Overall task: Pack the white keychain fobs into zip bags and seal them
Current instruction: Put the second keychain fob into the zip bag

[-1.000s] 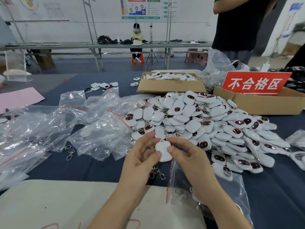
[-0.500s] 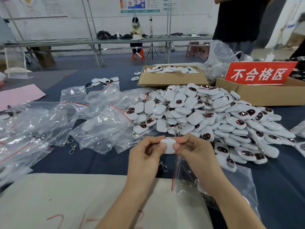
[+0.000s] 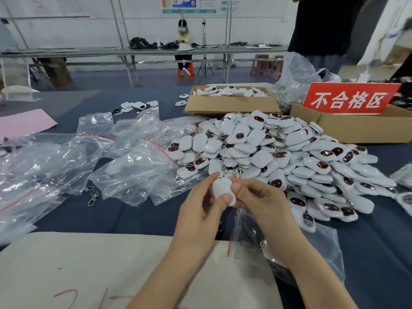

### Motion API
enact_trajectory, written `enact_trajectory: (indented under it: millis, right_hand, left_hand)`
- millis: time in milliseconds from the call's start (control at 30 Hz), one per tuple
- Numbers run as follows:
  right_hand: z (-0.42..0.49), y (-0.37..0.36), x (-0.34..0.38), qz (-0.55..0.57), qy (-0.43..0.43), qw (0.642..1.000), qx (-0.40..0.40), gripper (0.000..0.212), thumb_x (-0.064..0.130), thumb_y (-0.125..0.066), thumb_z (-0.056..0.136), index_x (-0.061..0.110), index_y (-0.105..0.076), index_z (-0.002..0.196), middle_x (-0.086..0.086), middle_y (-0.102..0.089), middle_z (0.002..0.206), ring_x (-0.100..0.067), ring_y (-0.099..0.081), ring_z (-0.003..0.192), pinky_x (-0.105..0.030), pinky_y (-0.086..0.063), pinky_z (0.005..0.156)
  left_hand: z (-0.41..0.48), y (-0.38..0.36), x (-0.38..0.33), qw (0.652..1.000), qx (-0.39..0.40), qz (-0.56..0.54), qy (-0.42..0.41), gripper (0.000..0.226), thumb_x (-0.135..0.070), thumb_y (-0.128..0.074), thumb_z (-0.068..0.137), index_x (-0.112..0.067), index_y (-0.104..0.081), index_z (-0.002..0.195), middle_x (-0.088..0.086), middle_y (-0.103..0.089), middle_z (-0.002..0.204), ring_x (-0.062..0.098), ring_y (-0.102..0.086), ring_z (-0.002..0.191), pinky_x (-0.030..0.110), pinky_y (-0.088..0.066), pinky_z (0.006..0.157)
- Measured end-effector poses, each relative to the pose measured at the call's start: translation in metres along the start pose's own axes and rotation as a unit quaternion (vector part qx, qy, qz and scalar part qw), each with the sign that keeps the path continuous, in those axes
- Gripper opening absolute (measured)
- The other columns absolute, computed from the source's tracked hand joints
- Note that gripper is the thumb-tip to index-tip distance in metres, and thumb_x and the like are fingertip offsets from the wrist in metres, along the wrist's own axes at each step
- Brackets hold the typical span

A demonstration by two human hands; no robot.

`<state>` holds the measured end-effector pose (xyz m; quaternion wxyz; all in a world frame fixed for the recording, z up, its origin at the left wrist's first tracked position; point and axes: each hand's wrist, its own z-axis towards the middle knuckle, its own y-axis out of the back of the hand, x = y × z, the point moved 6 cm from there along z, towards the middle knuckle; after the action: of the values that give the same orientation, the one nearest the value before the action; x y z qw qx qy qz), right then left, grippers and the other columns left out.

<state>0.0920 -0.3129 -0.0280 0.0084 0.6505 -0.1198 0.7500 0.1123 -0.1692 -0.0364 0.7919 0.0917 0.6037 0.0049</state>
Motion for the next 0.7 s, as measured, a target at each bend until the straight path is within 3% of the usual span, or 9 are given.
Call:
enact_trajectory:
  millis: [67,167,333,433,500,567,633,700]
  right_hand:
    - [-0.001,-0.001,0.000,-0.002,-0.003,1.000,0.017,0.020,0.032,-0.068,0.086,0.028,-0.079,0.101,-0.001,-0.078,0.103,-0.019,-0.075,0.096,-0.023,-0.059,0.081]
    - [0.002,0.009,0.006,0.045,-0.013,0.999,-0.003,0.025,0.037,-0.062,0.084,0.029,-0.079,0.101,-0.001,-0.076,0.109,-0.018,-0.074,0.099,-0.024,-0.060,0.081]
    - [0.006,0.040,0.021,0.167,-0.002,0.985,-0.051,0.024,0.028,-0.061,0.088,0.019,-0.079,0.101,-0.009,-0.076,0.110,-0.022,-0.074,0.099,-0.025,-0.058,0.080]
    - [0.007,0.049,0.016,0.131,-0.007,0.989,-0.075,0.022,0.021,-0.058,0.096,0.018,-0.080,0.099,-0.008,-0.076,0.107,-0.020,-0.074,0.094,-0.025,-0.060,0.079]
    - [0.007,0.047,0.011,0.002,0.006,0.997,-0.080,0.022,0.020,-0.056,0.100,0.027,-0.077,0.101,0.001,-0.077,0.105,-0.014,-0.074,0.091,-0.022,-0.059,0.077]
    - [0.005,0.040,0.005,-0.159,0.021,0.985,-0.062,0.023,0.024,-0.055,0.101,0.039,-0.071,0.105,0.014,-0.075,0.101,-0.006,-0.071,0.085,-0.019,-0.057,0.073]
    - [0.003,0.031,-0.003,-0.267,0.024,0.963,-0.029,0.021,0.031,-0.055,0.100,0.046,-0.066,0.110,0.023,-0.072,0.090,-0.005,-0.065,0.068,-0.012,-0.051,0.061]
    - [0.001,0.027,-0.010,-0.334,0.034,0.942,-0.009,0.022,0.032,-0.054,0.101,0.047,-0.063,0.114,0.024,-0.069,0.086,-0.004,-0.061,0.064,-0.013,-0.049,0.057]
  left_hand:
    - [0.003,0.003,0.004,0.998,-0.009,-0.056,0.029,0.032,-0.014,-0.069,0.094,-0.034,-0.066,0.119,-0.008,-0.073,0.096,0.009,-0.067,0.080,0.021,-0.055,0.073]
    - [0.008,0.007,0.010,0.987,-0.032,-0.148,0.060,0.022,-0.010,-0.065,0.096,-0.027,-0.065,0.110,-0.007,-0.071,0.077,0.010,-0.065,0.062,0.019,-0.054,0.061]
    - [0.009,0.007,0.021,0.948,-0.053,-0.289,0.122,0.023,-0.009,-0.061,0.098,-0.024,-0.067,0.115,0.000,-0.070,0.075,0.016,-0.072,0.072,0.022,-0.058,0.065]
    - [0.009,0.007,0.020,0.935,-0.008,-0.331,0.130,0.032,0.000,-0.059,0.097,-0.028,-0.069,0.109,0.006,-0.076,0.092,0.023,-0.076,0.089,0.025,-0.059,0.071]
    - [0.009,0.008,0.016,0.948,0.024,-0.300,0.107,0.035,0.007,-0.058,0.096,-0.027,-0.071,0.094,0.010,-0.076,0.106,0.025,-0.074,0.099,0.028,-0.060,0.076]
    - [0.009,0.011,0.013,0.978,0.047,-0.193,0.069,0.032,0.007,-0.060,0.095,-0.023,-0.068,0.088,0.002,-0.074,0.112,0.019,-0.072,0.098,0.034,-0.059,0.080]
    - [0.008,0.015,0.012,0.994,0.072,-0.071,0.036,0.030,0.003,-0.064,0.094,-0.027,-0.065,0.087,0.001,-0.073,0.105,0.016,-0.064,0.086,0.037,-0.050,0.079]
    - [0.008,0.017,0.012,0.995,0.098,0.027,0.012,0.029,-0.002,-0.063,0.096,-0.030,-0.064,0.089,0.013,-0.067,0.090,0.016,-0.052,0.073,0.033,-0.042,0.069]
